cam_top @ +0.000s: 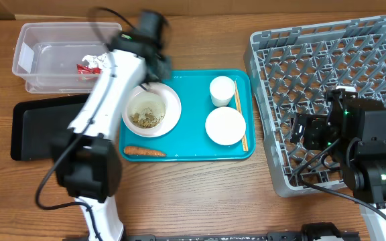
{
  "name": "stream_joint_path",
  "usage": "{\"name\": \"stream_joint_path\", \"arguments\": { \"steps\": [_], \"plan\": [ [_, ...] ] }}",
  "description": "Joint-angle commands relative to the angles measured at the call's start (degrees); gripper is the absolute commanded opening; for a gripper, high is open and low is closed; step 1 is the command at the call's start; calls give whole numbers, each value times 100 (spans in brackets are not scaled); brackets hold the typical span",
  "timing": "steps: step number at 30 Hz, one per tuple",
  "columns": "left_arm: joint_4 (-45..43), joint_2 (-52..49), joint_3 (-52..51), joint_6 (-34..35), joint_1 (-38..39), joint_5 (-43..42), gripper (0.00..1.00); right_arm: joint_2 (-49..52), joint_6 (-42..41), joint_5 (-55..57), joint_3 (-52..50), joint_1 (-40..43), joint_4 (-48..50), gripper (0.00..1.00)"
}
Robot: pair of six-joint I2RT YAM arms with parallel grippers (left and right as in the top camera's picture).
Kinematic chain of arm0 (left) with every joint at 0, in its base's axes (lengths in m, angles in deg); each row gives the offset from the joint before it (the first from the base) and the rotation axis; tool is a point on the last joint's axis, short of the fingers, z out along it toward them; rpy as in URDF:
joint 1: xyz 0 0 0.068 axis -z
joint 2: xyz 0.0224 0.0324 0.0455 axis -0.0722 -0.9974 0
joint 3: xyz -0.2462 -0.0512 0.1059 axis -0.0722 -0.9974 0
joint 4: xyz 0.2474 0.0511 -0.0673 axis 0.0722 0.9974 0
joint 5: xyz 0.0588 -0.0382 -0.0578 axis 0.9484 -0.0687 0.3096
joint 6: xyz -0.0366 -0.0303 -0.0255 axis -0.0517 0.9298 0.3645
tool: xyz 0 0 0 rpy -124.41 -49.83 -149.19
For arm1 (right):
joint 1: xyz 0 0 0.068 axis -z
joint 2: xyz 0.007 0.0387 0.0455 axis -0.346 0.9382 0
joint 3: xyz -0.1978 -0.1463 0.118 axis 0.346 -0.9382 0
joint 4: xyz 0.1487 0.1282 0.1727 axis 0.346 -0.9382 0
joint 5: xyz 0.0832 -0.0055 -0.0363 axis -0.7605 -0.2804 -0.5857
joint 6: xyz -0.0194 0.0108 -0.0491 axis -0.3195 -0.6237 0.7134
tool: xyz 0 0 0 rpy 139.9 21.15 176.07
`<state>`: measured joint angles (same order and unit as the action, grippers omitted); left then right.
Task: Sort waste into correct bins and load items into the dishwasher
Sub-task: 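Carry the tissue to the clear bin and release it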
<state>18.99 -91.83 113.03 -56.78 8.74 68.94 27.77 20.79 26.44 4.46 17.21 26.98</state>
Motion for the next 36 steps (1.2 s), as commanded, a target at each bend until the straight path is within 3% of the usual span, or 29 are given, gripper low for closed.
{"name": "stream_joint_path", "arguments": {
  "steps": [1,10,16,18,20,26,36],
  "plan": [
    [-334,236,323,-105,-741,651,4,-7,-22,35,177,15,11,100],
    [-1716,232,-87,22,-2041,640,5,-7,-24,35,177,15,13,100],
    [-2033,232,-140,-2,-2312,640,35,-7,-24,35,177,15,31,100],
    [-2061,232,-138,-4,-2343,643,55,-7,-24,35,177,15,26,100],
    [-2006,236,-131,-9,-2341,634,58,-7,-24,35,177,15,7,100],
    [-1215,490,-52,-151,-2238,284,59,-7,-22,39,177,15,-24,100],
    [1255,1687,-52,-55,-1856,-70,61,-7,-24,33,177,15,-15,100]
  ]
}}
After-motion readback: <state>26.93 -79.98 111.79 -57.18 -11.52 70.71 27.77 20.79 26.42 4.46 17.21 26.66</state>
